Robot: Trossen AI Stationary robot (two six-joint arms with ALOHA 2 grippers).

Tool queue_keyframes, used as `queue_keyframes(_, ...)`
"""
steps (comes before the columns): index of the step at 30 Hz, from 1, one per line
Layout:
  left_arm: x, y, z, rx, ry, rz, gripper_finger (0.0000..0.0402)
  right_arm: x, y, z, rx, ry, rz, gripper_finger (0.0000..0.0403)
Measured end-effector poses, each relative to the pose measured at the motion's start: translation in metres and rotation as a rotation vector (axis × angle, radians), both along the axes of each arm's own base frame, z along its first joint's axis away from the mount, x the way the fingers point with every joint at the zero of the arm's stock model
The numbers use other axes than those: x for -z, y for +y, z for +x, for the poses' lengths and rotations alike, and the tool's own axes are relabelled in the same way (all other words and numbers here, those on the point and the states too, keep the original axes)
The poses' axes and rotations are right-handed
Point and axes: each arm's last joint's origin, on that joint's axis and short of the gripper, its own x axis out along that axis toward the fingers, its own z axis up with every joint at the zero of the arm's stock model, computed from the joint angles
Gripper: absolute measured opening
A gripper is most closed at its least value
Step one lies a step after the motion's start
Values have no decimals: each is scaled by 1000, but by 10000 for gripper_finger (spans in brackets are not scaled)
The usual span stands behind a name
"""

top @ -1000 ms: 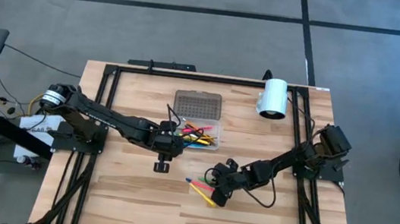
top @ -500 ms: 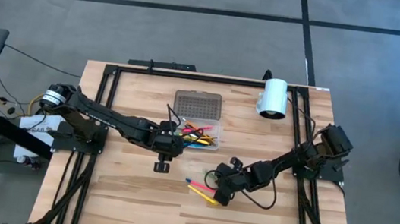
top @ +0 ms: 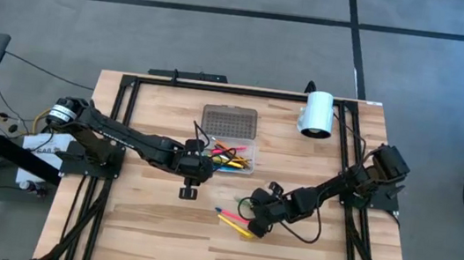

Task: Pick & place school supplies into a supply box
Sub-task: Put the green pen into the supply box

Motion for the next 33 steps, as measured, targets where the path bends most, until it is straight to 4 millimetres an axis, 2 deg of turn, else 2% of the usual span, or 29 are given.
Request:
queue_keyframes(6,0,0,0,4,-1,5,114,-6,1,4,-12,-6,-30,6)
queue_keyframes(13,0,1,0,4,0,6,114,-11,-2,8,15,4,-81,19)
queue_keyframes(33,0,0,0,6,4,-1,114,-37,4,26,-40,-15,-129,11)
